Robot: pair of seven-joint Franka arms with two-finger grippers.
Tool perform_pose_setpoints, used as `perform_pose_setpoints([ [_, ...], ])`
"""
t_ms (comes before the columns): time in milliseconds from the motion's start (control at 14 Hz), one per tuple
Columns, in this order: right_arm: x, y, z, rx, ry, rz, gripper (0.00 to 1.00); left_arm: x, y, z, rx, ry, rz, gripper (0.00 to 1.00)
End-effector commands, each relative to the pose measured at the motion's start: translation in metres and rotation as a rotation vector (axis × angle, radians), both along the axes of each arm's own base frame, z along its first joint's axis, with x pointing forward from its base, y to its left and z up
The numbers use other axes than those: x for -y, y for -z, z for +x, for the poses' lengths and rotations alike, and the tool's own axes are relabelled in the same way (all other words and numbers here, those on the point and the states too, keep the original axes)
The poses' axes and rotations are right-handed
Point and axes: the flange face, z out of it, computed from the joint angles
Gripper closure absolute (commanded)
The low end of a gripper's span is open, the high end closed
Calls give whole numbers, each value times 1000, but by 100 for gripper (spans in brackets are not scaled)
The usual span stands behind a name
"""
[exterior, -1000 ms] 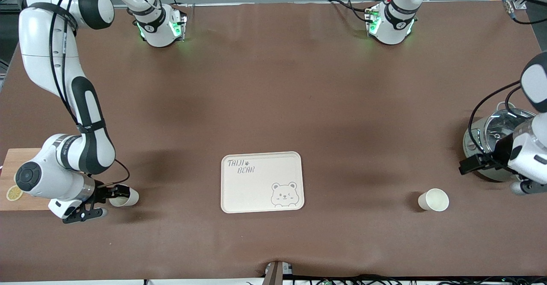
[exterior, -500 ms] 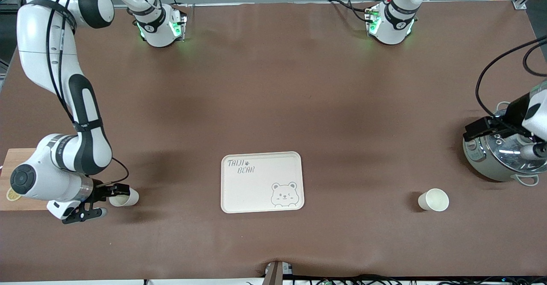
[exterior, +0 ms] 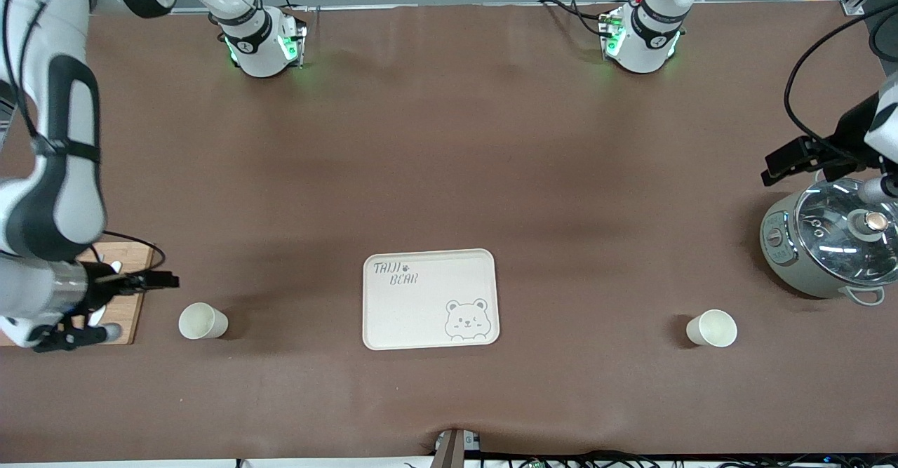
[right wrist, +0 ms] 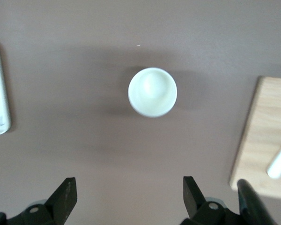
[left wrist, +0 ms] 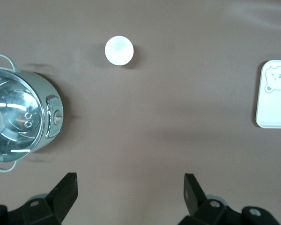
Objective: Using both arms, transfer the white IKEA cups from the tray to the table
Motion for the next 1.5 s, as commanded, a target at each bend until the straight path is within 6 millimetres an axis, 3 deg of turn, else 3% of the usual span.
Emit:
perform_pose_setpoints([
  [0, -1, -90, -42, -1, 39, -15, 0, -3, -13, -27, 7, 16, 12, 0],
  [214, 4, -171, -98, 35, 53, -50, 0, -6, -34, -28, 39, 3, 9, 0],
  [429, 11, -212, -136, 74, 89, -117, 0, -8, -41, -25, 52, -2, 5, 0],
  [714, 17, -206, -152, 65, 101, -151, 0, -11, -44, -25, 53, -6, 8, 0],
  [1429, 9, -206, -146, 78, 100, -141, 0, -16, -49, -25, 62, -16, 11, 0],
])
